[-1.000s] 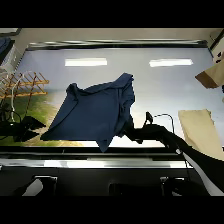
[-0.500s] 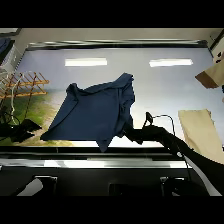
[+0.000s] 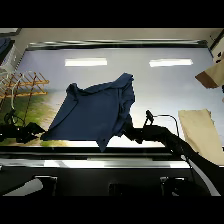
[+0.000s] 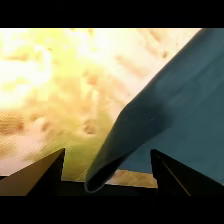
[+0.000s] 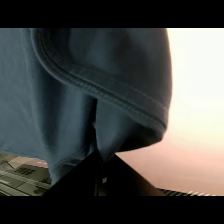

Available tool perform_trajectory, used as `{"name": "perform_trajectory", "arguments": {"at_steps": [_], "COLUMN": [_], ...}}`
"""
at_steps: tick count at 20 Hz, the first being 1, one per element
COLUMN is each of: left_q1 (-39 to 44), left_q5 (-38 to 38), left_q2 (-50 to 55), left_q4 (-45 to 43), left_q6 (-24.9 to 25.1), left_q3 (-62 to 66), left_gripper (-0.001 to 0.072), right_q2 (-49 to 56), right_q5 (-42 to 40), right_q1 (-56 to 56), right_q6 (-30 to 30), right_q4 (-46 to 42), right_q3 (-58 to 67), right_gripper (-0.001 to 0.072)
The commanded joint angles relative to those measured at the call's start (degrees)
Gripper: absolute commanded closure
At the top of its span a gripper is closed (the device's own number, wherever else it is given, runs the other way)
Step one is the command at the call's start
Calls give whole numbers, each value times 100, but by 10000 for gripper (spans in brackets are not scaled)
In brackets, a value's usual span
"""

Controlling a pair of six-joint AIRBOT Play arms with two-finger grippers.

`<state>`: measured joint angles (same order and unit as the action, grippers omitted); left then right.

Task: Fold the clothes and pants, and hang the long-sleeved shirts on hangers.

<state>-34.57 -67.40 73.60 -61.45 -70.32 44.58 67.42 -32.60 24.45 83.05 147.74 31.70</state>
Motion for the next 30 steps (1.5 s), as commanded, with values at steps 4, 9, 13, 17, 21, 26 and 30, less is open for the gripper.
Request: {"name": "perform_trajectory", "arguments": {"at_steps": [4,9,13,17,21,26,30], "left_q1": [793,929,931,929,929,855,857], "left_q5": [48,68,-160,-151,72,560,951], "left_q2": [382,586,321,-505,-1386,-2354,-3193], "left_q4": [-11,-15,835,2496,3272,2450,726], "left_q6": [201,61,61,157,70,-614,-1827], "left_q3": [-7,0,247,1364,3552,5934,6343], "left_gripper": [106,692,694,694,694,694,694], "right_q2": [-17,-125,-855,-1685,-2120,-2382,-2505], "right_q5": [-31,-57,428,479,-52,-964,-1342], "right_q1": [4,4,4,2,4,4,4], "right_q6": [-136,-140,-140,-240,-1163,-1386,-1386], "right_q4": [11,-11,-570,-2177,-4288,-5302,-5228], "right_q3": [7,7,177,1408,3587,6588,8061], "right_gripper": [684,684,685,685,685,685,684]}}
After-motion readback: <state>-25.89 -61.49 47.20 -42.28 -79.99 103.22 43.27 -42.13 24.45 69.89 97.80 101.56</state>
